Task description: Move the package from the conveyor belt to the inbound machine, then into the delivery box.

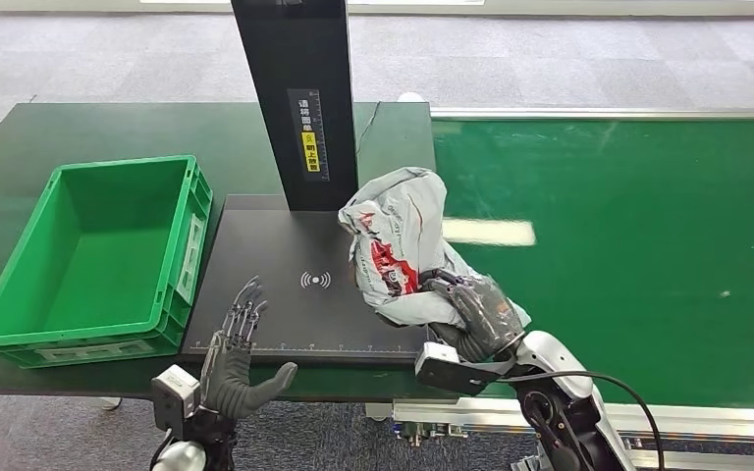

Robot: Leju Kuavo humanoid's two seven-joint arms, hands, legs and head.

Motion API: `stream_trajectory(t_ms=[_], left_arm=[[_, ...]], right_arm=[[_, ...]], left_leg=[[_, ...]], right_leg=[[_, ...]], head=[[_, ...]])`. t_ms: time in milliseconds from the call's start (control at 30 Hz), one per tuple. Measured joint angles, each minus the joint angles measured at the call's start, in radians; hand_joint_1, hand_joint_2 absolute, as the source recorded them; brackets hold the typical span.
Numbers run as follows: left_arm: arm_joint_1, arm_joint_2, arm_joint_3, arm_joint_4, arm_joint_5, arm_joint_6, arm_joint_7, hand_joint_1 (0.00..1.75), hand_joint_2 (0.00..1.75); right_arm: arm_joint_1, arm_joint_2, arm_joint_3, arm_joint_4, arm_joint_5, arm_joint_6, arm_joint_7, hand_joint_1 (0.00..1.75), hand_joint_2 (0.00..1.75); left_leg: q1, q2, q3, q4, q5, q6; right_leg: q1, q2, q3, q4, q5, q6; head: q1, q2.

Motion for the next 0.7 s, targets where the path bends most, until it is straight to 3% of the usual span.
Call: stream_trajectory(t_ms=[167, 333, 433, 700], left_arm=[[0.004, -0.001, 0.000, -0.005, -0.002, -0.002, 0.008, 0.00, 1.75], [0.003, -0.002, 0.000, -0.007, -0.006, -0.006, 0.012, 0.00, 1.75], [-0.001, -0.004, 0.000, -0.006, -0.008, -0.008, 0.012, 0.00, 1.75], [-0.016, -0.004, -0.003, 0.004, 0.001, -0.017, 0.010, 0.00, 1.75]], right_arm=[[-0.011, -0.003, 0.033, 0.022, 0.068, -0.010, 0.048, 1.75, 1.75], [-0.028, 0.000, 0.095, 0.033, 0.307, -0.194, 0.134, 1.75, 1.75], [-0.041, 0.001, 0.133, 0.042, 0.394, -0.228, 0.173, 1.75, 1.75], [-0.063, -0.001, 0.193, 0.068, 0.453, -0.392, 0.149, 1.75, 1.75]], left_leg=[[0.000, 0.000, 0.000, 0.000, 0.000, 0.000], [0.000, 0.000, 0.000, 0.000, 0.000, 0.000], [0.000, 0.000, 0.000, 0.000, 0.000, 0.000], [0.000, 0.000, 0.000, 0.000, 0.000, 0.000]], right_leg=[[0.000, 0.000, 0.000, 0.000, 0.000, 0.000], [0.000, 0.000, 0.000, 0.000, 0.000, 0.000], [0.000, 0.000, 0.000, 0.000, 0.000, 0.000], [0.000, 0.000, 0.000, 0.000, 0.000, 0.000]], head=[[0.000, 0.000], [0.000, 0.000], [0.000, 0.000], [0.000, 0.000]])
